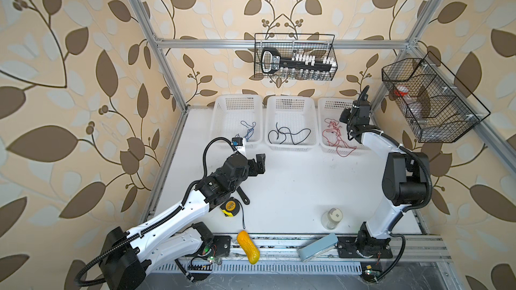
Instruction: Untangle the cables
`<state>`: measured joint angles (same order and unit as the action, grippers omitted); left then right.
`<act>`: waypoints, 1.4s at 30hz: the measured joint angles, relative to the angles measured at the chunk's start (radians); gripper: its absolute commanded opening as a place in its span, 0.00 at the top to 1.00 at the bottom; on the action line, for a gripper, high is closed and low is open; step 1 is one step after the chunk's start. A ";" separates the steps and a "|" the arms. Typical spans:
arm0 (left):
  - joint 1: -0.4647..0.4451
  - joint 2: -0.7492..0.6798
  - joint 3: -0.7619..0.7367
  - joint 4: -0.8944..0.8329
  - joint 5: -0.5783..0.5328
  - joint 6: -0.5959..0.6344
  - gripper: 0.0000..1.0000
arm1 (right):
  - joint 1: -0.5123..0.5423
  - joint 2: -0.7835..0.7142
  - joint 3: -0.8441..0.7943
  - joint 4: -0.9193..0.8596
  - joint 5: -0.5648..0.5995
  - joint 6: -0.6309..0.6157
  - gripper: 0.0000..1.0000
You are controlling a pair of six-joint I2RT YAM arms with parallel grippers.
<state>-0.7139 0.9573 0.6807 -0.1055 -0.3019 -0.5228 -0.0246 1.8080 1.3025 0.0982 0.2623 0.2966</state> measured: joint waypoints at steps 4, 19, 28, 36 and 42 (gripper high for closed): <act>0.000 0.000 0.000 -0.004 -0.027 0.000 0.01 | 0.002 0.000 0.000 -0.013 -0.008 0.006 0.67; 0.037 -0.019 -0.039 -0.051 -0.352 0.050 0.01 | 0.009 -0.367 -0.286 -0.001 -0.019 0.007 0.49; 0.170 0.092 -0.076 0.023 -0.507 0.157 0.01 | 0.088 -0.574 -0.568 0.075 0.050 -0.067 0.43; 0.324 0.157 -0.165 0.202 -0.515 0.257 0.01 | 0.083 -0.630 -0.871 0.291 0.113 -0.111 0.42; 0.417 0.210 -0.199 0.336 -0.455 0.336 0.01 | 0.113 -0.605 -0.892 0.394 0.224 -0.165 0.42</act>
<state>-0.2974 1.1671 0.4816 0.2302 -0.7570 -0.1864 0.0883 1.2026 0.4110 0.4923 0.4866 0.1318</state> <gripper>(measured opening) 0.990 0.578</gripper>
